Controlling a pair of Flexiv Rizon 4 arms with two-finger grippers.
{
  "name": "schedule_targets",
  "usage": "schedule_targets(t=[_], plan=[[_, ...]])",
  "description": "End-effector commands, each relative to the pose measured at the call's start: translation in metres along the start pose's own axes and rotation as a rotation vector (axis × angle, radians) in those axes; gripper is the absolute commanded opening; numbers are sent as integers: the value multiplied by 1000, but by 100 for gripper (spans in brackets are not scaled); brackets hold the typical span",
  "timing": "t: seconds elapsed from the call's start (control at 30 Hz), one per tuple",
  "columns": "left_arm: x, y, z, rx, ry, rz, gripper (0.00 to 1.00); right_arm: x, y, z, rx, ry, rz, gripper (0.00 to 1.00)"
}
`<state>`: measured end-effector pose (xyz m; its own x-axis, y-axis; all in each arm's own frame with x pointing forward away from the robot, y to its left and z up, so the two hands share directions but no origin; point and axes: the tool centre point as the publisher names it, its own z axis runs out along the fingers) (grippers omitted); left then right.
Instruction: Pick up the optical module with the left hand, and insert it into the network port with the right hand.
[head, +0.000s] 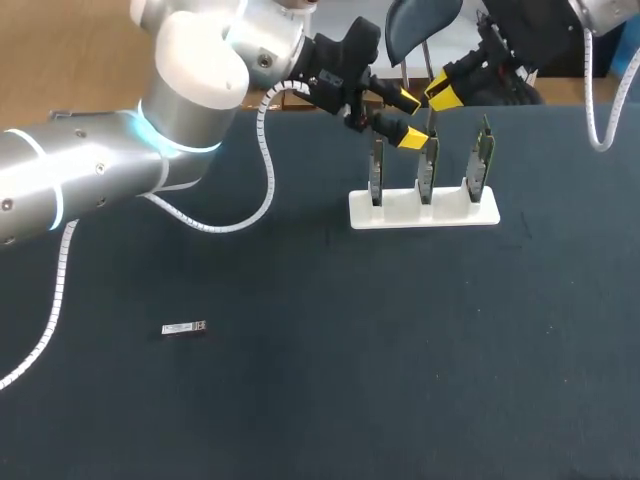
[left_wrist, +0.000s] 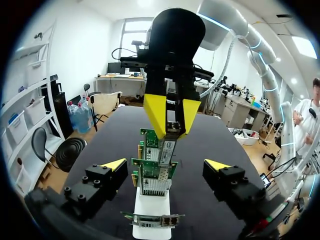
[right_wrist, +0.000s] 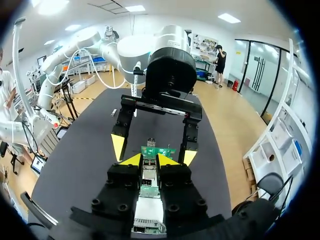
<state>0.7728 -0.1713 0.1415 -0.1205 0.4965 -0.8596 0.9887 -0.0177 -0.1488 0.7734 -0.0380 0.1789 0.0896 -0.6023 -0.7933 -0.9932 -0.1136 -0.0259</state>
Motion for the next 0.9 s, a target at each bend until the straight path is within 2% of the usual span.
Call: schedule_targets(t=[0.03, 0.9], plan=[[-1, 2, 0, 3, 3, 1, 100, -3, 4, -2, 8, 14, -8, 0], [-1, 2, 0, 3, 3, 1, 100, 9, 2, 4, 0, 37, 22, 0]])
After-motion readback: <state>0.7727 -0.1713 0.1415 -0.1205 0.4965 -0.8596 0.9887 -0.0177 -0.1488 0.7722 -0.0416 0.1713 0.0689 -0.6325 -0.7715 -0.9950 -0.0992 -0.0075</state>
